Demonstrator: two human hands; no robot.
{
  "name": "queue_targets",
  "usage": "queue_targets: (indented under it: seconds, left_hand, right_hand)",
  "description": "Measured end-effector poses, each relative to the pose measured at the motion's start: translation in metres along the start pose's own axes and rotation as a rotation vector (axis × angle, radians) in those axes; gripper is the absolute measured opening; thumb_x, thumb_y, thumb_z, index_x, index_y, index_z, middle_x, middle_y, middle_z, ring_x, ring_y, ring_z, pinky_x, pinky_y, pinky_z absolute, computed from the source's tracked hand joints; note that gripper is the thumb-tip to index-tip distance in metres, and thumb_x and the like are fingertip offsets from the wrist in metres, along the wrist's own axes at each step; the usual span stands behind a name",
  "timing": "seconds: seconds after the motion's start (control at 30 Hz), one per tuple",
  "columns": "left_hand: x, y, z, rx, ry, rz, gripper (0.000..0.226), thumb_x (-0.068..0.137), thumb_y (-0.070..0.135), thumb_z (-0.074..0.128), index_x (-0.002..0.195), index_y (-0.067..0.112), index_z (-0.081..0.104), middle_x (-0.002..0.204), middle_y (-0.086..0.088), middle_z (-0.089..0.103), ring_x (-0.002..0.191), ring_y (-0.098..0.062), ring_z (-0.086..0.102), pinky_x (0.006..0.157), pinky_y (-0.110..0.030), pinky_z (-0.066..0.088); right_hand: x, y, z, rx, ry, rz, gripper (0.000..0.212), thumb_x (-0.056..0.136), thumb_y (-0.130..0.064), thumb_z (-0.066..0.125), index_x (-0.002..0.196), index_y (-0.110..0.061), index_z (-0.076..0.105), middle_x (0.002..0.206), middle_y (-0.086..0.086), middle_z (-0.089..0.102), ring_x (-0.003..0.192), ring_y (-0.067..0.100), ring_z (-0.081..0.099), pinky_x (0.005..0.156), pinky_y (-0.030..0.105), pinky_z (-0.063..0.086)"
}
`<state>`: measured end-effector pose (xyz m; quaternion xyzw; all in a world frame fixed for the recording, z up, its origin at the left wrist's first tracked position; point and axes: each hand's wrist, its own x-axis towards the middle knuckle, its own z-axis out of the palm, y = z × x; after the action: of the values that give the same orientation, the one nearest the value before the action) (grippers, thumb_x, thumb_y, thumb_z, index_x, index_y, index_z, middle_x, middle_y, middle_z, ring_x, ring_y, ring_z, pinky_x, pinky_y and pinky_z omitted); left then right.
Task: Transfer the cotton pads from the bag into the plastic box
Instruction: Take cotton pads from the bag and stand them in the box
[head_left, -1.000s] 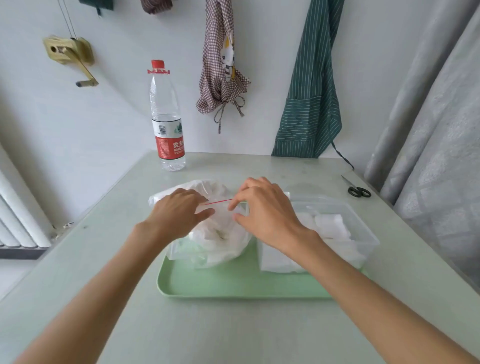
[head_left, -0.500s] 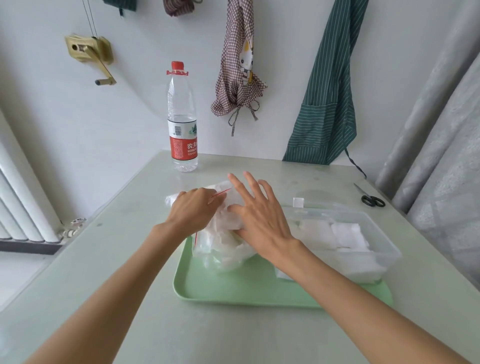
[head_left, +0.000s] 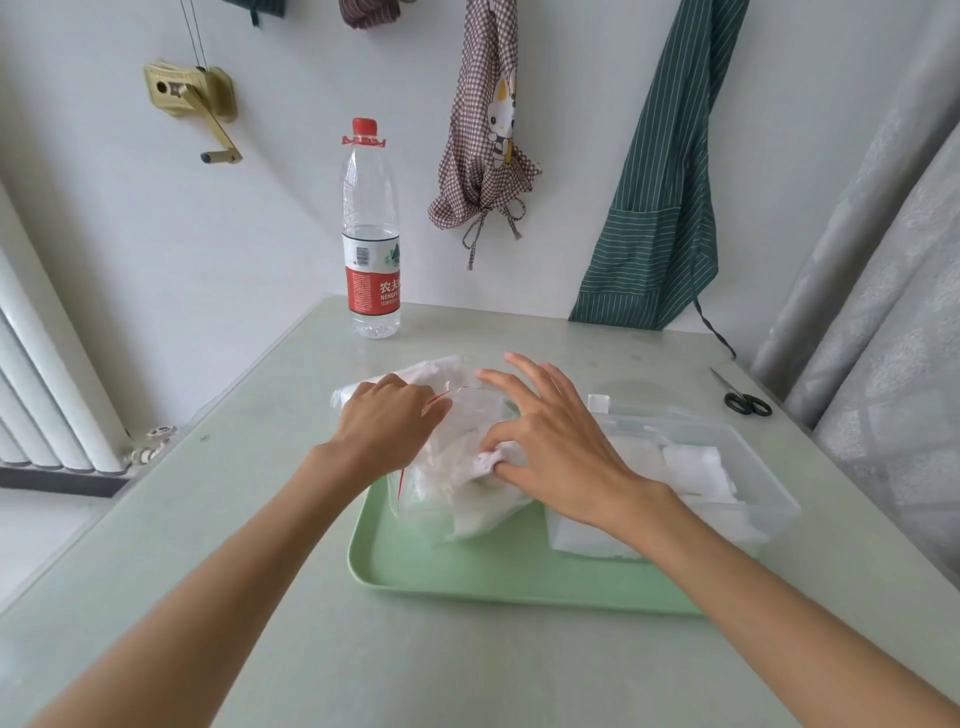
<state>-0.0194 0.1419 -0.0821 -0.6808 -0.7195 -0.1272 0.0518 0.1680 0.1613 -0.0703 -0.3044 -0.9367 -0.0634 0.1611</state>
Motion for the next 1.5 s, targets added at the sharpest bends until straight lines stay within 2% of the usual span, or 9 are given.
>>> queue_targets:
  seconds: [0.17,0.33,0.47,0.53,0.73,1.03,1.17,1.37,1.5]
  left_hand:
    - [-0.002,0.001,-0.007,-0.190,0.072,-0.057,0.035,0.094,0.044,0.048,0.122,0.027,0.057,0.123,0.003,0.063,0.118,-0.022,0.051,0.092,-0.033,0.035]
    - [-0.013,0.018,-0.026,-0.598,0.192,-0.119,0.038,0.082,0.031,0.070,0.118,0.030,0.059,0.115,0.017,0.059,0.116,-0.011,0.052,0.088,-0.027,0.038]
    - [-0.025,0.049,-0.033,-0.901,0.307,-0.149,0.013,0.090,0.032,0.058,0.099,0.026,0.066,0.095,0.022,0.064,0.096,-0.005,0.062,0.087,-0.030,0.048]
    - [-0.026,0.068,-0.039,-1.075,0.256,-0.187,0.031,0.096,0.043,0.043,0.088,0.024,0.067,0.088,0.014,0.069,0.082,-0.006,0.065,0.074,-0.029,0.049]
    - [-0.019,0.095,-0.043,-1.197,-0.139,-0.190,0.045,0.088,0.055,0.050,0.087,0.017,0.073,0.091,-0.004,0.073,0.087,-0.007,0.068,0.076,-0.024,0.056]
    - [0.003,0.135,-0.020,-1.345,-0.011,-0.055,0.020,0.086,0.027,0.067,0.099,0.012,0.069,0.086,-0.004,0.074,0.079,-0.009,0.063,0.086,-0.034,0.053]
    - [0.010,0.141,-0.003,-1.143,0.076,-0.040,0.010,0.084,0.031,0.068,0.092,0.025,0.071,0.078,0.003,0.074,0.072,-0.009,0.068,0.080,-0.038,0.055]
    - [0.013,0.142,0.005,-1.007,0.110,-0.048,0.011,0.082,0.031,0.070,0.090,0.025,0.073,0.080,0.007,0.074,0.077,-0.006,0.070,0.080,-0.039,0.056]
    - [0.009,0.135,-0.004,-0.922,0.046,-0.044,0.010,0.081,0.033,0.071,0.088,0.025,0.072,0.079,0.008,0.074,0.075,-0.005,0.069,0.080,-0.037,0.056]
  right_hand:
    - [-0.019,0.005,-0.016,0.354,0.145,0.137,0.013,0.086,-0.025,0.067,0.097,-0.018,0.070,0.117,-0.009,0.060,0.116,0.009,0.042,0.098,0.019,0.031]
    - [-0.030,0.003,-0.032,1.198,0.180,0.382,0.014,0.088,-0.017,0.066,0.098,-0.009,0.063,0.092,0.003,0.070,0.085,0.013,0.065,0.082,0.026,0.053]
    - [-0.036,0.002,-0.025,1.578,0.265,0.509,0.015,0.089,-0.016,0.061,0.101,-0.008,0.058,0.090,0.002,0.068,0.088,0.015,0.064,0.080,0.029,0.054]
    - [-0.039,0.007,-0.023,1.635,0.310,0.535,0.011,0.091,-0.012,0.058,0.101,-0.009,0.057,0.089,0.001,0.069,0.087,0.015,0.065,0.079,0.027,0.053]
    - [-0.044,0.027,-0.034,1.447,0.419,0.634,0.034,0.090,-0.014,0.061,0.122,-0.008,0.053,0.103,0.002,0.071,0.094,0.012,0.067,0.076,0.021,0.053]
    - [-0.067,0.072,-0.050,1.097,0.383,0.686,0.040,0.085,-0.029,0.067,0.122,-0.030,0.053,0.112,-0.009,0.067,0.104,0.002,0.062,0.088,0.022,0.047]
    - [-0.069,0.077,-0.048,1.119,0.418,0.680,0.046,0.088,-0.014,0.064,0.128,-0.028,0.046,0.097,-0.006,0.069,0.076,-0.002,0.066,0.074,0.012,0.051]
    - [-0.063,0.076,-0.031,0.962,0.496,0.737,0.033,0.086,-0.011,0.066,0.109,-0.020,0.045,0.084,0.006,0.072,0.080,0.029,0.066,0.076,0.041,0.051]
    - [-0.063,0.075,-0.028,0.996,0.453,0.726,0.034,0.085,-0.009,0.066,0.109,-0.019,0.044,0.081,0.005,0.071,0.073,0.024,0.066,0.071,0.036,0.051]
